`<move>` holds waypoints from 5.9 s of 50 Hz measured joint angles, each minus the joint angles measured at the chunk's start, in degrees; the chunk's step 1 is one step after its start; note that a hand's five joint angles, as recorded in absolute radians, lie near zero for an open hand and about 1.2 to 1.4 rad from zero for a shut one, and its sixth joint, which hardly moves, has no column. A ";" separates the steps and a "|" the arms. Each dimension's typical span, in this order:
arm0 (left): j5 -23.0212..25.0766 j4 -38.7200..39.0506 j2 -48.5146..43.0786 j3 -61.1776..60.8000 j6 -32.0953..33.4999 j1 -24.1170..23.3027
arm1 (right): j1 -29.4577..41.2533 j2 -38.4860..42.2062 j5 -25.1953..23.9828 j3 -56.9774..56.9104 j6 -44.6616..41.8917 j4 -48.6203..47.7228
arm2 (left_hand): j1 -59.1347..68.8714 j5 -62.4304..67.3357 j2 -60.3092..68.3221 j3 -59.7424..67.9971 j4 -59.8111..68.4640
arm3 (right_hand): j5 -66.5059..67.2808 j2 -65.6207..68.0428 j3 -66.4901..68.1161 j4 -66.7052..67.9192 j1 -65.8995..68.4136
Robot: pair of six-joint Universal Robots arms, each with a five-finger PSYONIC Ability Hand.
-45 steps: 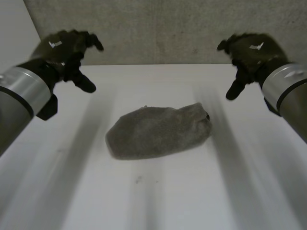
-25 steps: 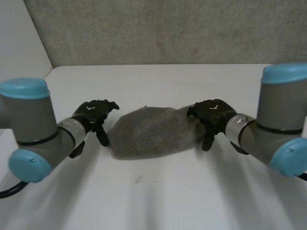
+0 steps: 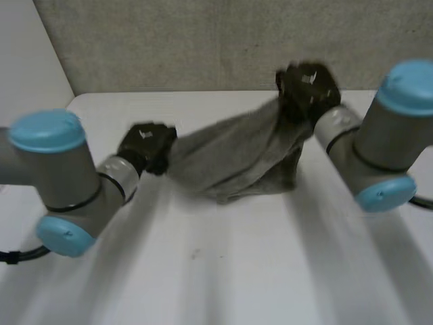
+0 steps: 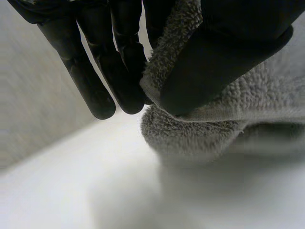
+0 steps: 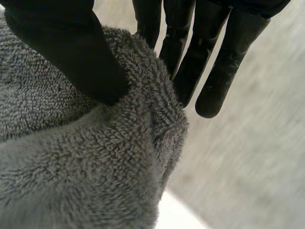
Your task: Fold the towel.
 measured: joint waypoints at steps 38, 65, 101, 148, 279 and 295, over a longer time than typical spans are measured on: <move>-4.74 -0.72 1.10 -3.26 -9.37 -3.13 | 1.99 12.60 4.50 -18.56 0.28 13.24 | -38.49 -40.95 -42.15 -42.05 -42.09 | -50.43 -53.07 -55.00 -55.21 -41.43; -7.41 -9.90 16.90 -21.89 -16.24 -3.15 | 1.64 -15.11 1.11 29.64 1.20 12.46 | -49.93 -52.44 -53.59 -53.52 -53.53 | -50.45 -53.32 -55.00 -55.21 -41.43; -7.56 -11.39 11.62 -4.72 -20.03 -3.12 | 3.15 -10.16 -2.38 34.59 16.06 5.80 | 1.81 0.78 0.30 0.27 0.36 | -44.28 -47.04 -46.92 -48.23 -36.03; -6.91 -8.54 25.44 -12.65 -14.62 0.54 | -2.80 4.88 -11.99 -22.86 -1.67 42.62 | 3.71 2.05 1.00 0.97 1.04 | 1.99 1.09 0.90 0.04 1.64; 23.70 19.31 -19.25 10.47 -40.76 -6.08 | -3.79 -26.02 -13.29 9.81 -6.37 32.80 | -0.19 -1.43 -1.85 -2.00 -1.89 | -1.77 -3.69 -4.72 -5.61 -1.17; 10.03 13.34 13.69 -6.37 -11.68 -2.40 | -3.35 -13.49 -17.14 -0.52 -3.97 33.75 | 1.63 1.19 0.75 0.86 1.01 | -1.75 -3.69 -4.72 -5.56 -1.17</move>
